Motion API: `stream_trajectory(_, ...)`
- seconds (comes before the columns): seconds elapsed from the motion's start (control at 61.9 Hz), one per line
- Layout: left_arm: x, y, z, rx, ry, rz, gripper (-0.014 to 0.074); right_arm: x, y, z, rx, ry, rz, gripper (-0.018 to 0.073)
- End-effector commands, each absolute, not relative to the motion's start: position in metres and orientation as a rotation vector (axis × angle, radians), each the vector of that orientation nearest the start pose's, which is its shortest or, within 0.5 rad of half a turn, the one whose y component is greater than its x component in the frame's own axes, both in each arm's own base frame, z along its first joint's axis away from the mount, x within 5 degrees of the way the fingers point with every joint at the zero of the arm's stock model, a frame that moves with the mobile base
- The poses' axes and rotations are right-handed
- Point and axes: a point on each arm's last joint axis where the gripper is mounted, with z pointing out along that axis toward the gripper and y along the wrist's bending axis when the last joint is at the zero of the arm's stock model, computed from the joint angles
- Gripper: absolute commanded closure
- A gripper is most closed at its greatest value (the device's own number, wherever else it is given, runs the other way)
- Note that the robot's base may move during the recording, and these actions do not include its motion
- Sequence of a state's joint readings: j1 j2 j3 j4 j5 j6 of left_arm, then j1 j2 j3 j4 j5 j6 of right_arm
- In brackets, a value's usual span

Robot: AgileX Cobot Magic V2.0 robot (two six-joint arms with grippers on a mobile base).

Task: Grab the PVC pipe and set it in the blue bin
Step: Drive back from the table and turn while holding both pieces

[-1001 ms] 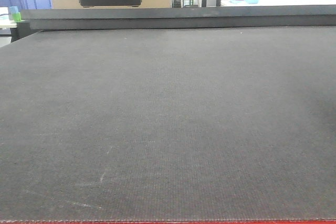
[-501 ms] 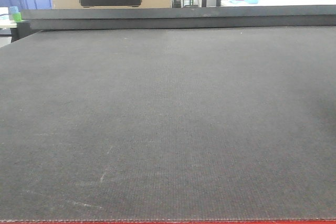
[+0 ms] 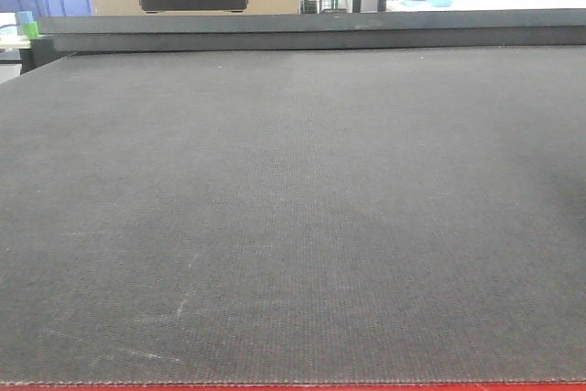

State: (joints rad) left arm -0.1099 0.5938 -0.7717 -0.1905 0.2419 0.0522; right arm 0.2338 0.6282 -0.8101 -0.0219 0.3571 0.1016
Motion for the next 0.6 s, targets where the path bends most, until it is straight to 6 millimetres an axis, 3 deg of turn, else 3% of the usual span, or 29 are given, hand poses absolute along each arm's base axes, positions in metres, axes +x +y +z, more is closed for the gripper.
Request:
stream_trajectory(0.0,0.1119,-0.0166,0.4053,0.017,1.515,-0.231,0.0707,0.1166,0.0267,0.4025,-0.129,1.627,0.22,0.0718)
stream_trajectory(0.581,0.1124,-0.0167,0.4051,0.017,1.517,-0.231,0.0707,0.1166,0.0267,0.4025,-0.129,1.627,0.22,0.0718)
